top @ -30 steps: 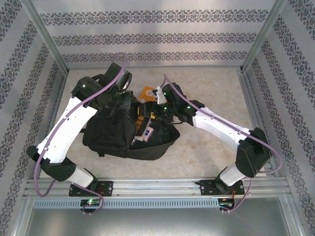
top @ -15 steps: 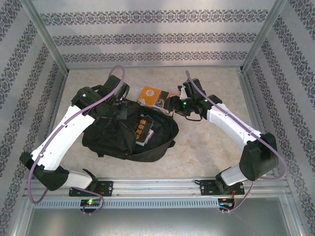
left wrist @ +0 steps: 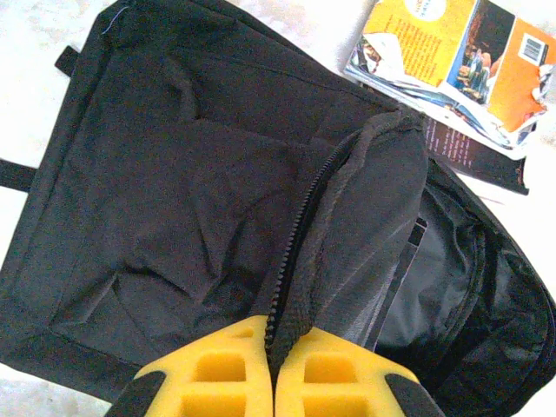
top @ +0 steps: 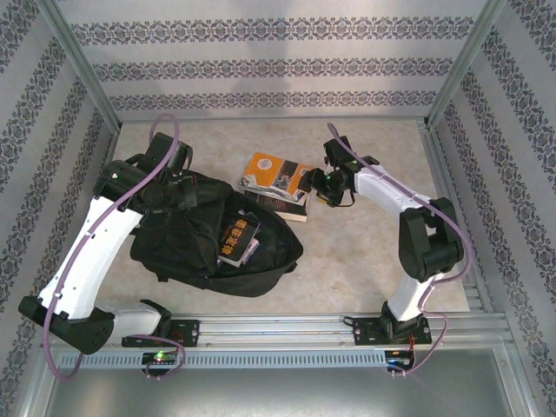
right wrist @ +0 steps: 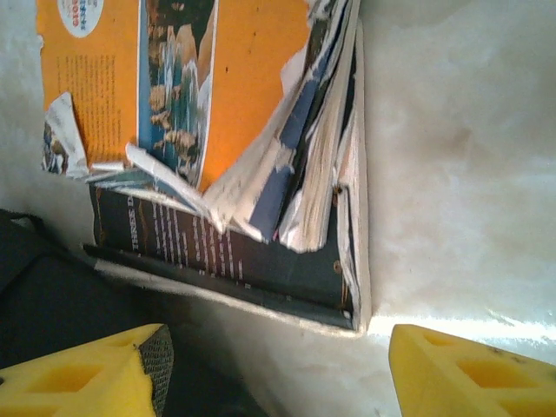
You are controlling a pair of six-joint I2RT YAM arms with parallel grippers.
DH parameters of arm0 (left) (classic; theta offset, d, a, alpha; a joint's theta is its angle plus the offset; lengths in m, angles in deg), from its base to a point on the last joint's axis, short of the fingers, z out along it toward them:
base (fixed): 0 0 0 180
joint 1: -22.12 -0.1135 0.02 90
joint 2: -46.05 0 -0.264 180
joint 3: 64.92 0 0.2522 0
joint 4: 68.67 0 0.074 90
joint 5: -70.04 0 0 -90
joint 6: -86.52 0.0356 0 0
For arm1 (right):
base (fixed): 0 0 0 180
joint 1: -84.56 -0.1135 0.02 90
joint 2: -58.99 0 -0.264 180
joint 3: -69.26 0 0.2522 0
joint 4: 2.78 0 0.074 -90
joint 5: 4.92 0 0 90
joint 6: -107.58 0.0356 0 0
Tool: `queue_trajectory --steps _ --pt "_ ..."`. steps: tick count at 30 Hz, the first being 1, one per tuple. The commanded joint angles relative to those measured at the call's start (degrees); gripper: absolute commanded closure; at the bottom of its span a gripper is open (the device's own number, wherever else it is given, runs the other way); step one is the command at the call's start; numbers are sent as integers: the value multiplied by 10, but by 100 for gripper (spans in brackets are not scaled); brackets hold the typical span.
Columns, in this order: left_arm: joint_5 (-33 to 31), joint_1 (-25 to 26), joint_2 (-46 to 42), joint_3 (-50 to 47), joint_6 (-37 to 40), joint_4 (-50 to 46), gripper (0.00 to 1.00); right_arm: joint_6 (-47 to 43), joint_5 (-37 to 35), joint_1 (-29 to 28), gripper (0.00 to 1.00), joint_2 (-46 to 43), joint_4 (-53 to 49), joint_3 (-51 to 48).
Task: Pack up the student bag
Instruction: Move the book to the center of the table.
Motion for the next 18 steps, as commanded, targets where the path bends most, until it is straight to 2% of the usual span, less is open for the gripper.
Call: queue_trajectory --steps 1,4,8,12,15,18 --pt "1 -14 -2 -20 6 19 100 24 4 -2 33 36 8 31" --pt "13 -16 12 -41 -3 49 100 36 15 -8 34 73 8 61" --pt "23 -16 28 -60 -12 87 100 28 -7 -20 38 105 -14 101" --pt "23 -16 39 -67 -11 104 100 25 -22 -25 46 142 -29 128" --pt "3 -16 43 -71 -6 109 100 14 -36 -28 53 163 -41 141" --pt "-27 -17 49 -72 -18 105 100 3 -45 -31 68 173 -57 148"
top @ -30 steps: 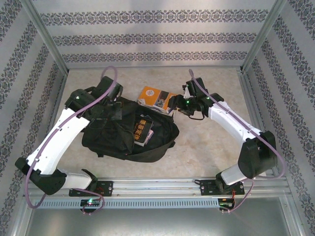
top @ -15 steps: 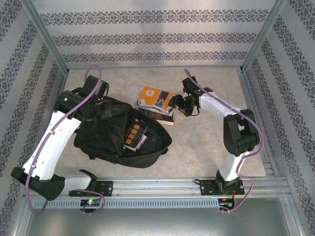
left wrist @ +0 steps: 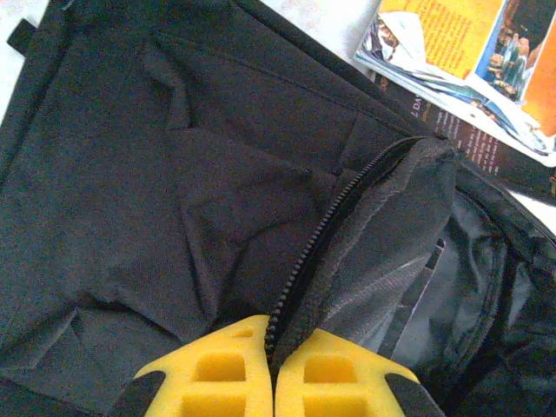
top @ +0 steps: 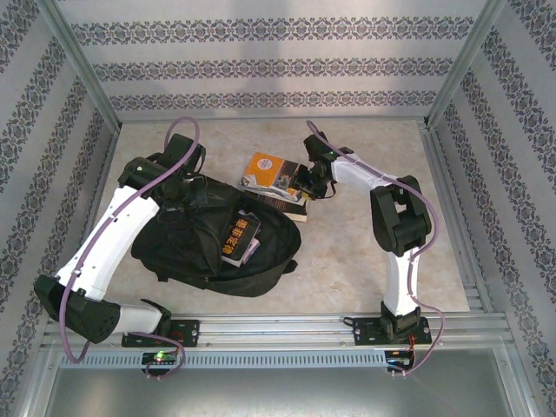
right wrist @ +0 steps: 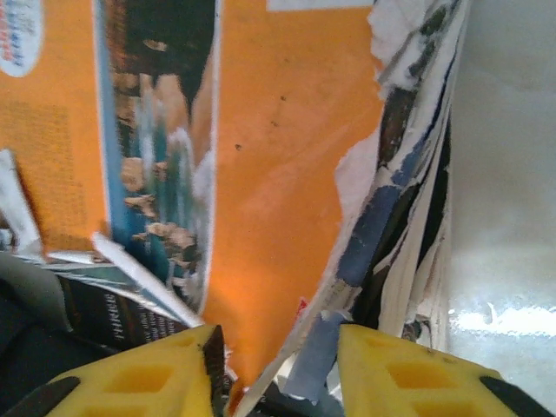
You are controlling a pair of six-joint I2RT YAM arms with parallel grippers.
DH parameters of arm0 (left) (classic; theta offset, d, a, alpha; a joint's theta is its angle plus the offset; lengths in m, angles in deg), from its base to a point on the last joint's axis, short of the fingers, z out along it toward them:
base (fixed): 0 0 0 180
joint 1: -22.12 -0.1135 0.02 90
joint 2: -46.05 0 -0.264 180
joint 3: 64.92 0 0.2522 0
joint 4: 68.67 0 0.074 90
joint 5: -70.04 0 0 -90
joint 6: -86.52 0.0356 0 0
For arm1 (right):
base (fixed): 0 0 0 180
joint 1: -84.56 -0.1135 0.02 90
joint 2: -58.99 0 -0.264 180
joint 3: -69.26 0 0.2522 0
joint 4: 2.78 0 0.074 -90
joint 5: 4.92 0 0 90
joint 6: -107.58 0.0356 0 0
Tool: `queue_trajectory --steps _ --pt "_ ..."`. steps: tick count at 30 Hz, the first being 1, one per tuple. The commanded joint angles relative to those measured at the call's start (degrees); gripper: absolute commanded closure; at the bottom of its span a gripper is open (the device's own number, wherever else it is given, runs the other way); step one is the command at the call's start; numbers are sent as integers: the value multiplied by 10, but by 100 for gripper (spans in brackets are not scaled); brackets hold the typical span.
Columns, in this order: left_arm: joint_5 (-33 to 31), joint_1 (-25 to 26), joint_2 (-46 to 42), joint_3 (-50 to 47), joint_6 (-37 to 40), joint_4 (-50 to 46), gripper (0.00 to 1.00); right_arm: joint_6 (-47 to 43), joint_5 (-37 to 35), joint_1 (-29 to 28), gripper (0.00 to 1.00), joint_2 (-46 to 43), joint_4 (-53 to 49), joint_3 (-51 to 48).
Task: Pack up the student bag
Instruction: Move the book to the center of the table, then close the student bag at the middle-left of the table.
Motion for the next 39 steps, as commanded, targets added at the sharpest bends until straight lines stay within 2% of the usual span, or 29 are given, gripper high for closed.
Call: queue_trajectory --steps 1,6,13,19,25,26,28,31,33,36,37,39 --pt "-50 -8 11 1 -17 17 100 -18 -30 -5 74 10 -40 13" --pt "-109 -8 22 18 -25 3 100 -27 -51 1 99 -22 -38 -22" --pt "-192 -8 29 44 -31 -21 100 -30 -43 23 100 -91 -20 -106" --pt "-217 -8 41 60 -30 -27 100 -37 -45 48 100 -196 -10 -227" --pt "-221 -8 55 75 -25 -26 100 -30 -6 52 99 -276 13 -335" --pt "-215 -7 58 75 -25 -23 100 -30 0 52 91 -282 12 -341" --pt "-198 -8 66 76 -25 -18 100 -29 5 58 65 -300 9 -351" --pt "-178 -7 77 80 -28 -16 100 -23 9 87 43 -348 20 -368" --pt "-171 -5 83 85 -25 -14 100 -8 32 119 35 -378 45 -383" --pt "-173 2 93 98 -21 -22 96 -10 34 155 34 -382 66 -372" --pt "-175 3 94 102 -23 -26 92 -18 22 160 34 -372 66 -358" --pt "-169 4 95 108 -25 -29 76 -39 -13 164 33 -343 69 -324"
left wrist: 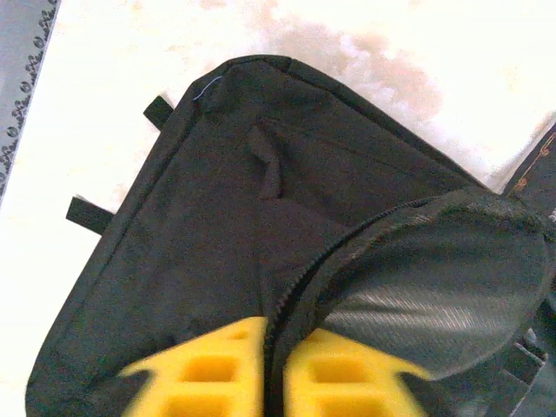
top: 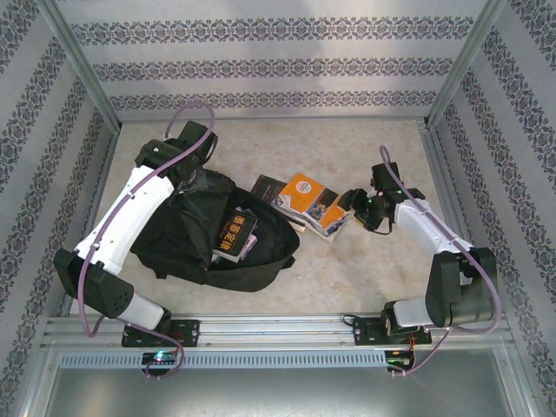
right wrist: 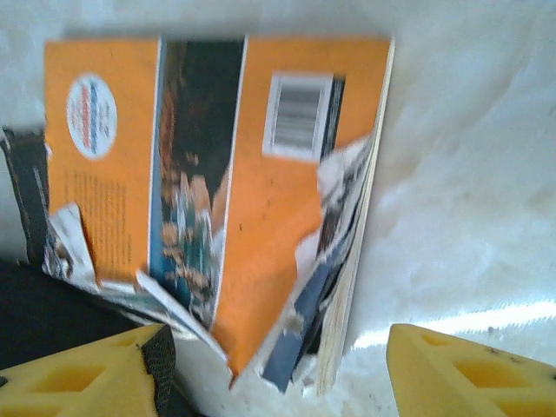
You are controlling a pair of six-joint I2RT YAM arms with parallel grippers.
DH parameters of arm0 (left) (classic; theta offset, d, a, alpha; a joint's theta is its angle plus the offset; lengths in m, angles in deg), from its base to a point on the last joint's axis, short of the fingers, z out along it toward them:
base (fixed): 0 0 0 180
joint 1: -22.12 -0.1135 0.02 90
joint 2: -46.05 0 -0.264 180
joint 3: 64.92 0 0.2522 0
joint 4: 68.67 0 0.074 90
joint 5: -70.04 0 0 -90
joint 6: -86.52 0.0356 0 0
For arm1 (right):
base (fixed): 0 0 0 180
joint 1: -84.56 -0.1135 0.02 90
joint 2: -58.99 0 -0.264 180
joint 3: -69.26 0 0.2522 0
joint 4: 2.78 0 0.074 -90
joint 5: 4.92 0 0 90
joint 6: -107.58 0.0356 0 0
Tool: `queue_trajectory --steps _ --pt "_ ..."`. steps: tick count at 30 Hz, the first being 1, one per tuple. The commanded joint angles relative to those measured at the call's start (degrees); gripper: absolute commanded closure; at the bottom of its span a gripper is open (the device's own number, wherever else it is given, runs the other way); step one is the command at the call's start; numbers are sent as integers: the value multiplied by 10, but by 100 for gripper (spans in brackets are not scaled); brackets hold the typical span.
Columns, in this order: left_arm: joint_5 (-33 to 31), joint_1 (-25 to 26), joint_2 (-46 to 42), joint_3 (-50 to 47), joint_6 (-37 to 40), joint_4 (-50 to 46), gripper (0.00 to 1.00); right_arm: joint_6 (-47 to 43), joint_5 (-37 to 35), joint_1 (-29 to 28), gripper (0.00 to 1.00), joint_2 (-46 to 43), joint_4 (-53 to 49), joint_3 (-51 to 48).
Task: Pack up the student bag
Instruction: Close the student bag at the middle-left of the table.
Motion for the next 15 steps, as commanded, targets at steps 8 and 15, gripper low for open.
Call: queue_trajectory --steps 8,15 --pt "45 87 67 153 54 -42 39 -141 -79 6 24 242 -55 270" --pt "124 167 140 238 87 -9 27 -212 8 15 19 377 -116 393"
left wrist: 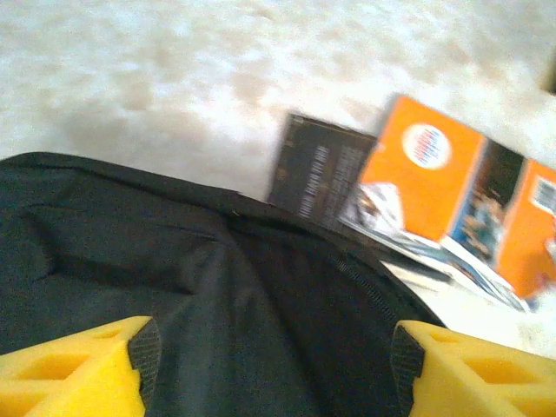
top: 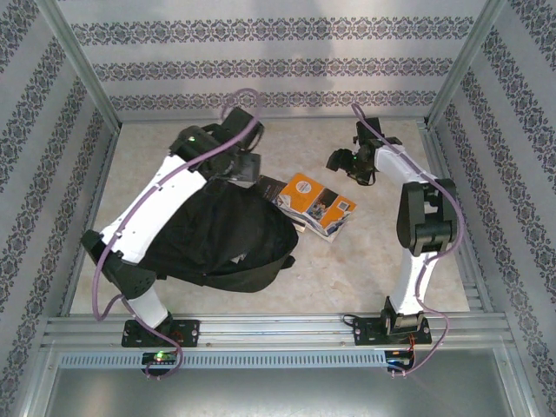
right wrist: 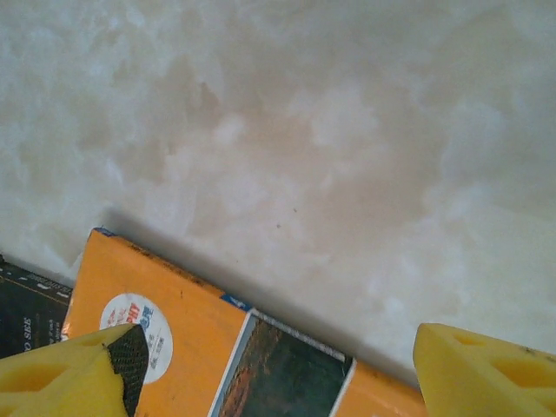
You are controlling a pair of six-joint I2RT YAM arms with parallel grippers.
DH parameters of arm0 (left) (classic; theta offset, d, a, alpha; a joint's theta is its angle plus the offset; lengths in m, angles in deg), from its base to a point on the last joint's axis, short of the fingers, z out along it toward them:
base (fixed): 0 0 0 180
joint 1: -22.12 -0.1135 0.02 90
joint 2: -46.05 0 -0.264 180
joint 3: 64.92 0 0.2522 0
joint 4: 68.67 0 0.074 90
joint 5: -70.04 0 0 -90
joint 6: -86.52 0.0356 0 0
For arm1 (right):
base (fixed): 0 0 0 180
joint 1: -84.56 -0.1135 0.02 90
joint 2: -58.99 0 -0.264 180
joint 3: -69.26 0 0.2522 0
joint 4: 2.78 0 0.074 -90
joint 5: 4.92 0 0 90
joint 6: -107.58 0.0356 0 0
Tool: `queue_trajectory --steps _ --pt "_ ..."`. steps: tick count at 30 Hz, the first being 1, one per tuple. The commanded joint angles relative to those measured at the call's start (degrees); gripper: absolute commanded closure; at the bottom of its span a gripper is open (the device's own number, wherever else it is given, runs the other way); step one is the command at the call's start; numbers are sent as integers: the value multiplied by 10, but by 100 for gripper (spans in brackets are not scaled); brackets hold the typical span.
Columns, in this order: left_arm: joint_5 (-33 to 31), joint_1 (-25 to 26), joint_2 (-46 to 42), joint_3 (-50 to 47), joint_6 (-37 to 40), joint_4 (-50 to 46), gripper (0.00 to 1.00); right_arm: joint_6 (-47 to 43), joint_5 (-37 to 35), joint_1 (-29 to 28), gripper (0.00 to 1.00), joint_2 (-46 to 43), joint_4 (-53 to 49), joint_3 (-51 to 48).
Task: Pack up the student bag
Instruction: Close the student bag at the middle-left of the table, then rotate the book at the center of the table.
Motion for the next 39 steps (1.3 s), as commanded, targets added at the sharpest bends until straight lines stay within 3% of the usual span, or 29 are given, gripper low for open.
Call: queue_trajectory --steps 1,10,26,33,39 --pt "65 14 24 22 27 16 27 -51 56 5 19 41 -57 23" --pt "156 26 50 -55 -17 128 30 -63 98 -5 18 43 -51 -43" --pt "236 42 114 -62 -31 190 43 22 192 -85 26 -157 58 -311" --pt "275 55 166 -58 -54 212 46 58 150 -62 32 -189 121 -353" --pt "241 52 188 -97 -94 195 52 71 134 -41 31 -174 159 -339"
